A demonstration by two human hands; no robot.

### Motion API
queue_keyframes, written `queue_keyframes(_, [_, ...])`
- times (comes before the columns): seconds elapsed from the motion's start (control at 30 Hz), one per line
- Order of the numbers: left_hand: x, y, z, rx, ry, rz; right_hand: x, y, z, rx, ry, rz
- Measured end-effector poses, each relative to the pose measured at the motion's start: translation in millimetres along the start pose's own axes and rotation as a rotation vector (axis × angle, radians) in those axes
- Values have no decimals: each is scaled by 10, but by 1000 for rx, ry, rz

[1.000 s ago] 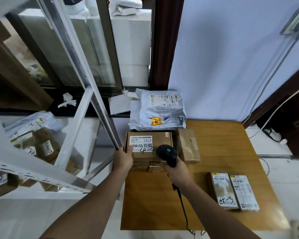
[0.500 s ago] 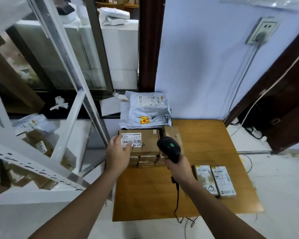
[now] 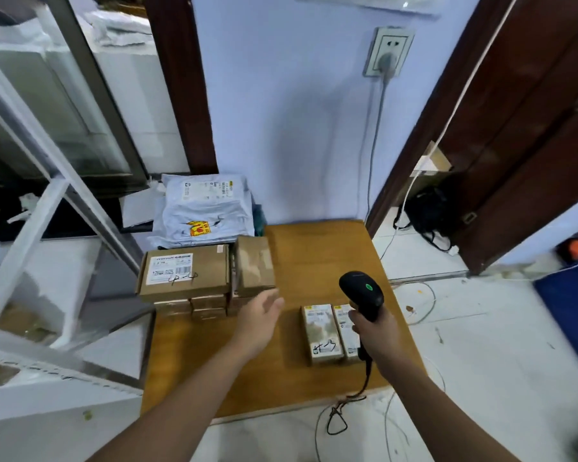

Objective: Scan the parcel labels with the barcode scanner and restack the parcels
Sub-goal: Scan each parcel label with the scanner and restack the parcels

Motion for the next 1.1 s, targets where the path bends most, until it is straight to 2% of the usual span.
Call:
queue_keyframes(0.2, [-292,-964,-57,-14,225,132,677,343,-496,-59,-53,46])
queue_keyframes(0.33, [-578,-1632,-112,-12,477,404,1016,337,-814,-119,-111,81])
queue_keyframes(0.53, [-803,-2009,-296,101,568,477,1238,99,-1113,-244,-188,115])
queue_keyframes(0.7, [-902,-2081,-402,215,574,535,1288,-44,-1173,-309,-237,48])
queue_keyframes(0.9, [-739,-2154,-362,184,564,510,1298,3,-1208,-267,-261,-54])
queue_keyframes(1.1, [-232,-2113,-372,95,307,376,939,340,-1145,-158,-167,-112])
Point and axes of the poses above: each hand's wrist, its own z-axis away from the middle knuckle, its own y-axis out of the back of the hand, x = y × z, the point moved 8 cm from there along -z, towards the middle knuckle, and after that the axes turned 15 degrees about z, right-handed, at the moved point
